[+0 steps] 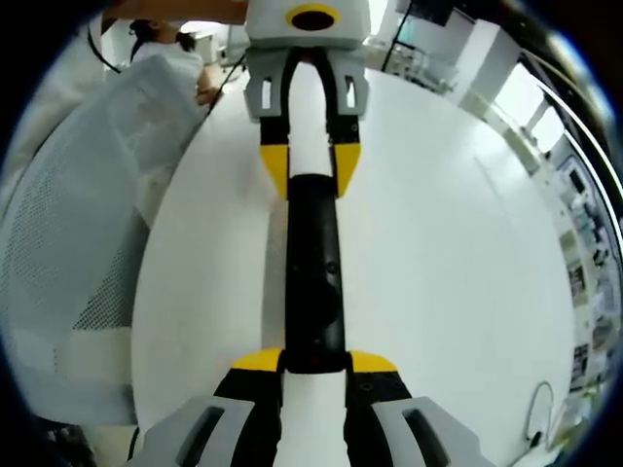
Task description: Press the specified remote control buttons in sequence, fully releasing each button before pressing the next.
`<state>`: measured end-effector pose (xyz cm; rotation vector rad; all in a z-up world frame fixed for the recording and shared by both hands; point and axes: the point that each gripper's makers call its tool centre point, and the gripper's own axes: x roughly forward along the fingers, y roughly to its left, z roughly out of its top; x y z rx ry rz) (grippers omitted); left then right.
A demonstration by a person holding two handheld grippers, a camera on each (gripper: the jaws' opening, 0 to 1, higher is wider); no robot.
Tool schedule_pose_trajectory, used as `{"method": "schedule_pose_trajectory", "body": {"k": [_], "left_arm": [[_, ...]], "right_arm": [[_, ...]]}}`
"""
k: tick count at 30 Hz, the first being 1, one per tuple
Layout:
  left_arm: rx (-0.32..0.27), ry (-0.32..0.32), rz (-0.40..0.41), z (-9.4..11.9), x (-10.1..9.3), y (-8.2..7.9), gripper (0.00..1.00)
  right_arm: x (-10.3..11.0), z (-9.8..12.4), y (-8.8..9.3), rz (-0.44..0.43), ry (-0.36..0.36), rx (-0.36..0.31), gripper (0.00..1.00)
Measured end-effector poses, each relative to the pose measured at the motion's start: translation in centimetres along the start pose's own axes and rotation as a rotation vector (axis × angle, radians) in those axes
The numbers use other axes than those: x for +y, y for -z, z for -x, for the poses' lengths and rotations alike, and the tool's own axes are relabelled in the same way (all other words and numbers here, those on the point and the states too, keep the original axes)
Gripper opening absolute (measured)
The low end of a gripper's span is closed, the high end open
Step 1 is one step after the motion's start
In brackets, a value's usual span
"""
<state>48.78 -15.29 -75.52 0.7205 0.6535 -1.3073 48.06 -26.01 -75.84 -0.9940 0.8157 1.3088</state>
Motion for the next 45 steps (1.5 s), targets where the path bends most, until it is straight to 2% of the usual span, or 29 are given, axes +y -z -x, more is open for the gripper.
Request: {"method": "schedule_pose_trajectory", "body": {"k": [14,16,26,34,40,45], "left_arm": [[0.004,-0.021,-0.016,-0.3,2.3,-0.2,0.23],[0.007,-0.023,-0.019,-0.5,3.0,0.1,0.23],[0.015,-0.032,-0.017,-1.3,3.9,0.3,0.23],[0.019,-0.047,-0.016,-1.7,5.6,1.2,0.23],[0.032,-0.059,-0.029,-1.8,5.7,1.0,0.24],[0.037,-0.067,-0.032,-2.0,6.7,1.2,0.24]], "right_arm": [[-2.5,-0.2,0.1,0.005,0.037,-0.011,0.2],[-2.8,-0.3,0.1,0.007,0.041,-0.012,0.2],[-4.4,-1.1,0.5,0.018,0.058,-0.007,0.2],[-5.5,-1.4,0.3,0.026,0.081,-0.016,0.2],[-6.1,-1.9,0.3,0.032,0.096,-0.01,0.2],[-6.7,-2.1,0.5,0.027,0.109,-0.013,0.2]]}}
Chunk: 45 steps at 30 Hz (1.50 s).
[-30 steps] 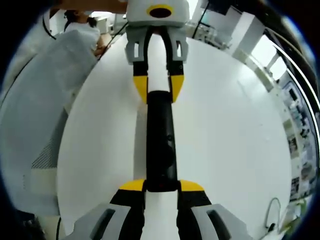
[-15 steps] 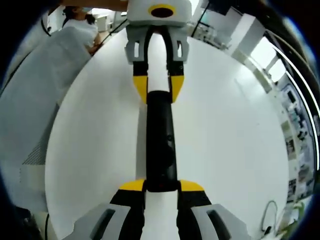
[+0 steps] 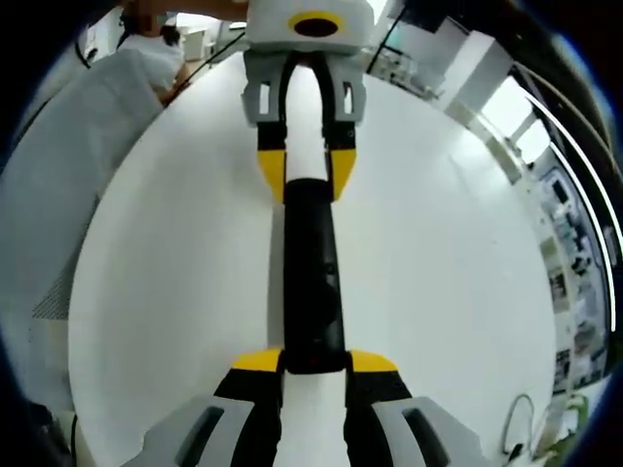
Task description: Press the specified remote control buttons in sequence, fully releasing each button before pressing the next.
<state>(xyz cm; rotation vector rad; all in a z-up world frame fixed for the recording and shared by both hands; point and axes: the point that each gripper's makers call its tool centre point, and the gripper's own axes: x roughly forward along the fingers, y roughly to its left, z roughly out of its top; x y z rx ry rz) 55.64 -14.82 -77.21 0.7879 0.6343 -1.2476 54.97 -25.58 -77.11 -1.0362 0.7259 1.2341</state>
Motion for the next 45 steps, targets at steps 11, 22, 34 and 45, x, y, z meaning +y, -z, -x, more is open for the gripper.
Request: {"method": "schedule_pose_trajectory", "body": {"k": [11,22,34,45], "left_arm": [[0.025,-0.013,-0.009,-0.6,1.1,0.0,0.24],[0.034,-0.009,-0.009,-0.9,1.8,0.2,0.24],[0.038,-0.001,-0.012,-0.9,2.0,0.2,0.24],[0.047,0.004,-0.02,-1.0,1.8,0.1,0.24]], "right_arm": [[-1.2,-0.5,0.3,-0.006,0.024,0.002,0.2],[-1.8,-1.1,0.5,-0.008,0.029,-0.004,0.2],[-2.1,-1.0,0.6,-0.06,0.01,-0.029,0.21],[-2.2,-1.1,0.6,-0.07,0.007,-0.028,0.22]]}}
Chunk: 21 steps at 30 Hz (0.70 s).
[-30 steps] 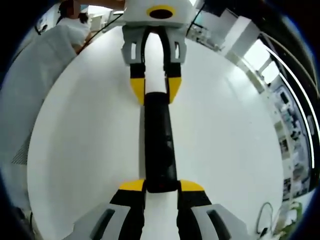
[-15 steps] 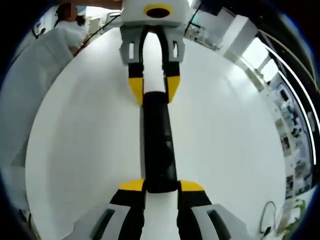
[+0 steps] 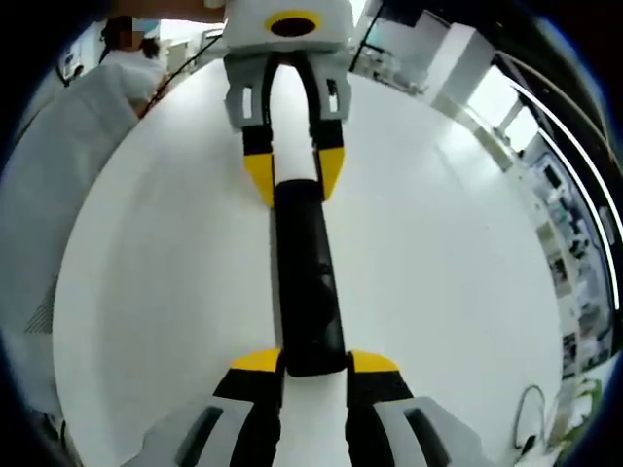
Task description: Press the specified remote control buttons in sequence, fully releasing each button before pressing the next.
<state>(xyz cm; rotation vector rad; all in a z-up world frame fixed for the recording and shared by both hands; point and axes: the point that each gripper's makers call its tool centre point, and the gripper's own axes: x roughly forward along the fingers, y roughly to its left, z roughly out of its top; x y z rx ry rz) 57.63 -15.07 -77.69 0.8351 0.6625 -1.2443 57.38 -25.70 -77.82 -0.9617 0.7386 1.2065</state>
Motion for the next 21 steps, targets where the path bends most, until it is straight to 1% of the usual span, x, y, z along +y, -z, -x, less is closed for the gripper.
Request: {"method": "schedule_pose_trajectory", "body": {"k": [5,15,18,21], "left_arm": [[0.002,0.007,-0.011,-0.12,0.13,0.07,0.24],[0.008,-0.007,-0.017,-0.22,0.43,0.25,0.26],[0.01,-0.015,-0.02,-0.1,0.25,0.1,0.27],[0.013,-0.028,-0.006,-0.11,0.5,0.17,0.28]], "right_arm": [[-0.05,-0.06,0.08,-0.019,-0.005,-0.006,0.2],[-0.12,-0.23,0.02,-0.015,0.0,-0.001,0.2],[-0.11,-0.24,0.02,-0.013,0.005,0.002,0.21],[-0.27,-0.18,0.05,-0.02,0.017,0.003,0.24]]}}
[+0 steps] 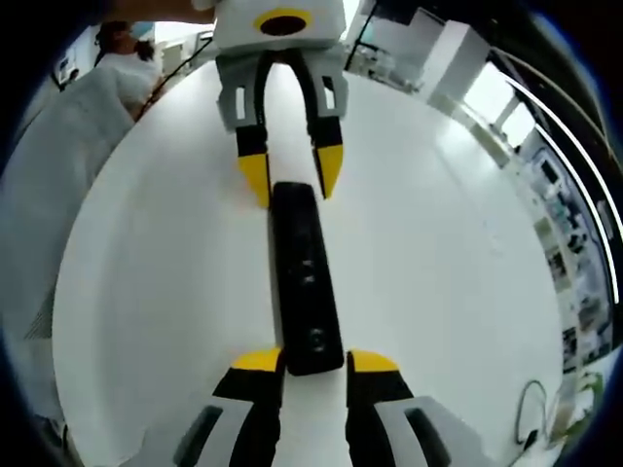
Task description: Press the specified remote control buttons in sequence, fully releasing each button before pressing the next.
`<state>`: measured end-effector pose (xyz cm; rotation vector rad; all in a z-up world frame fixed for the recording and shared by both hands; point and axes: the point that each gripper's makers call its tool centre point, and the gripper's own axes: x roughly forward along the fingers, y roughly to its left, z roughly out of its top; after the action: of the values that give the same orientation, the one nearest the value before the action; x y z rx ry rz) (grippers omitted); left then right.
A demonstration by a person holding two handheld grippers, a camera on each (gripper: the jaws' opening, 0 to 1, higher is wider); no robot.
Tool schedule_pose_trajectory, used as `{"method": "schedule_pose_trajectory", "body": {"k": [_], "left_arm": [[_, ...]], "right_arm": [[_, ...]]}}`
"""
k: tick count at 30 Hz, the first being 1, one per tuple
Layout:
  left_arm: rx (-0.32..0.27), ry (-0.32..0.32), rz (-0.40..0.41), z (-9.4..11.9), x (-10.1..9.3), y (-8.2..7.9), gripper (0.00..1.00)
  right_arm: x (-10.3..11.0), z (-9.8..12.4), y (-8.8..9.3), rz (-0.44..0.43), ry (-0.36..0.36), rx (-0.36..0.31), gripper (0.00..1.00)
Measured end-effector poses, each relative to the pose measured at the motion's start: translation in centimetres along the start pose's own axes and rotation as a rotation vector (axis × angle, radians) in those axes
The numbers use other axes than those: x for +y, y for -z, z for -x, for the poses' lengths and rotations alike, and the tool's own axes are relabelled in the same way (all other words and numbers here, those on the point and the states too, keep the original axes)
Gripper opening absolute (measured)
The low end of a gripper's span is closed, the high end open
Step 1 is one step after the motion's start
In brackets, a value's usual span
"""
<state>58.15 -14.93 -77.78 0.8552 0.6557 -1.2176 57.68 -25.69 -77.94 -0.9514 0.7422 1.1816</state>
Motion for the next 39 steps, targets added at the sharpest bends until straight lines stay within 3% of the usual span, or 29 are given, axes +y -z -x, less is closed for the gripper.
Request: {"method": "schedule_pose_trajectory", "body": {"k": [12,16,32,39], "left_arm": [[-0.018,-0.009,0.045,0.0,0.1,0.0,0.35],[-0.067,-0.029,0.099,0.6,0.4,-0.8,0.35],[-0.134,-0.083,0.147,3.1,0.0,-1.6,0.38],[-0.195,-0.12,0.208,4.8,0.0,-2.3,0.41]], "right_arm": [[-0.1,0.6,0.3,-0.049,0.0,-0.026,0.25],[-0.1,0.8,0.6,-0.057,0.007,-0.027,0.26],[0.4,2.9,-0.5,-0.13,0.042,-0.089,0.28],[0.4,4.1,-1.4,-0.182,0.071,-0.147,0.3]]}}
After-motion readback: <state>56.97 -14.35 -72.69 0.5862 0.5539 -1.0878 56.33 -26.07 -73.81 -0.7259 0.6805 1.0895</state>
